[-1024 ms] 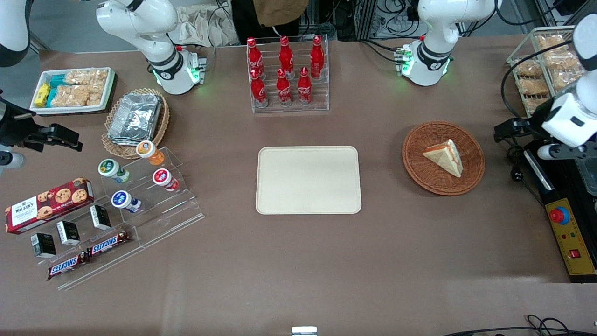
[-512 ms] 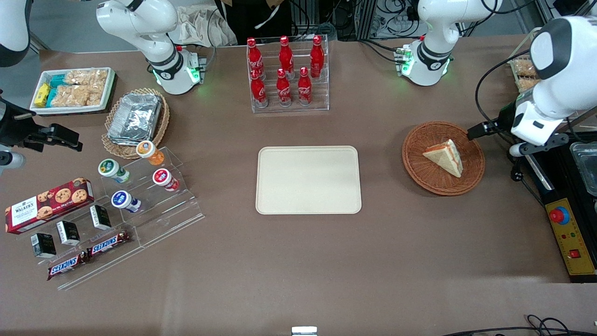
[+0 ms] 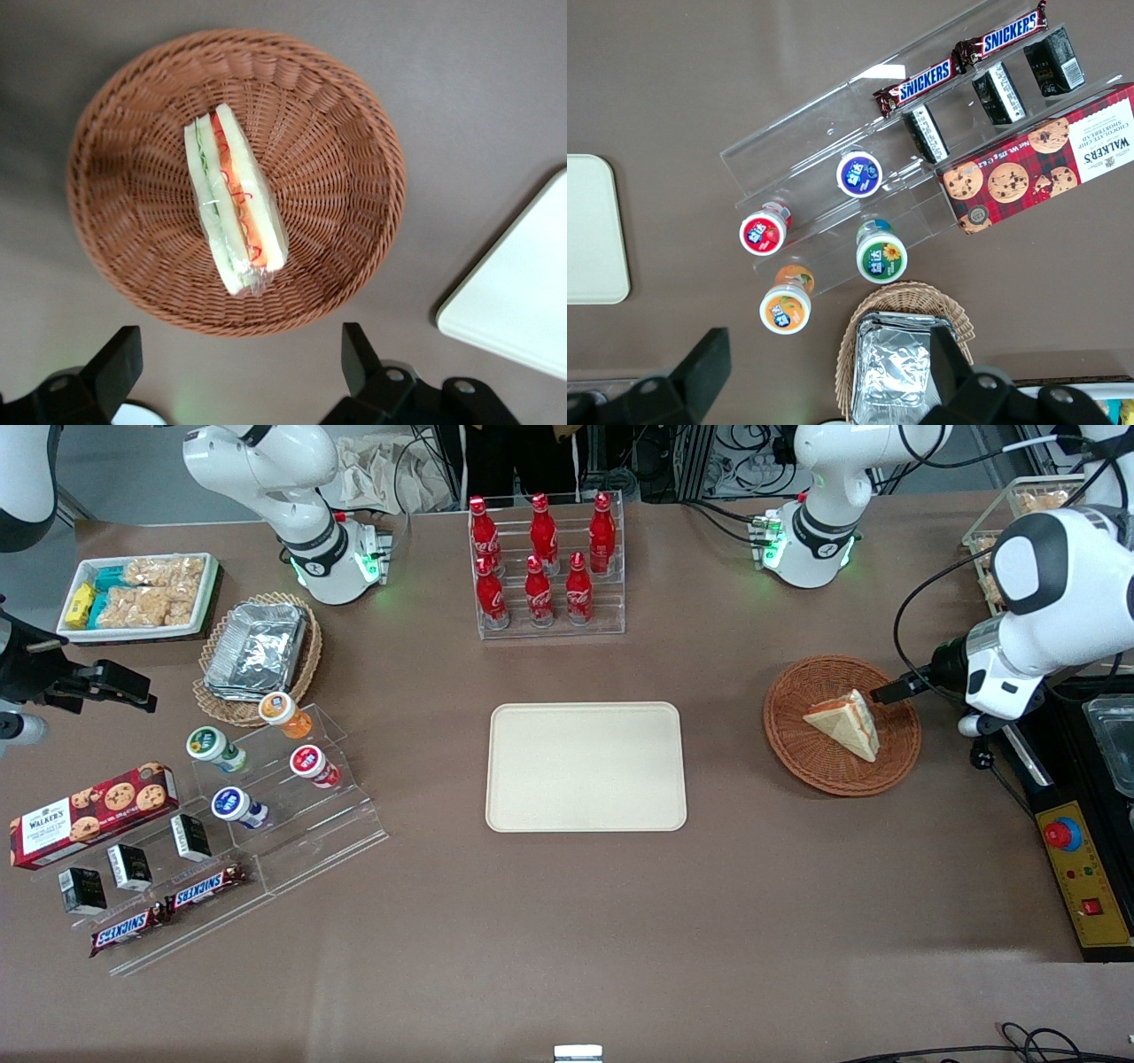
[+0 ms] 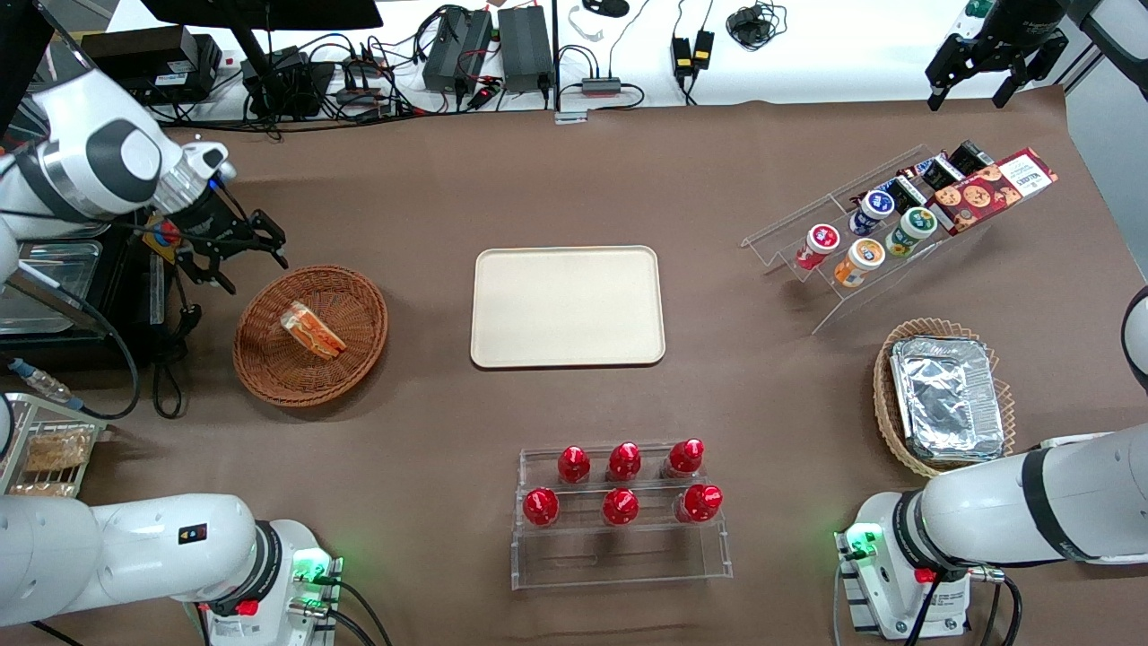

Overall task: Place sandwich from basket to tray
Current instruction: 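Lower the open left gripper over the wrapped sandwich in the basket, then close the left gripper on the wrapped sandwich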

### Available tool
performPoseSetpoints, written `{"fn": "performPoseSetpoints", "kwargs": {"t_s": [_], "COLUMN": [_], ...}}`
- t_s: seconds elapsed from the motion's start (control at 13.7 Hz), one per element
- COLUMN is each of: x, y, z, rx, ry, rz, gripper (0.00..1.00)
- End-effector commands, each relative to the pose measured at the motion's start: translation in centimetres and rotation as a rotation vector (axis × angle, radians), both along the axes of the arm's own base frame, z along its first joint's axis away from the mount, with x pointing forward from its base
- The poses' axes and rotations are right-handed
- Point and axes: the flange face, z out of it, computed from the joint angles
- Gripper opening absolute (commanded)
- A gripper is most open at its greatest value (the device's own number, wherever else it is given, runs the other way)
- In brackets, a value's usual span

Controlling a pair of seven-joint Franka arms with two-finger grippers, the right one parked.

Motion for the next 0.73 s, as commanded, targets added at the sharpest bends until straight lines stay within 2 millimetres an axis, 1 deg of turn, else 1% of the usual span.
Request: {"fn": "performPoseSetpoints", "kwargs": {"t_s": [0.0, 0.15, 0.29, 0.59, 0.66], "x": [-1.2, -1.2, -1.2, -0.7, -0.5], "y": [1.2, 1.2, 2.3, 2.3, 1.8], "z": [-3.7, -6.2, -8.3, -11.8, -12.2], "rx": [-0.049, -0.067, -0.085, -0.112, -0.095], "ry": [0.01, 0.041, 0.07, 0.108, 0.116], "rz": [0.124, 0.157, 0.205, 0.31, 0.346], "gripper": [1.0, 1.0, 1.0, 1.0, 1.0]}}
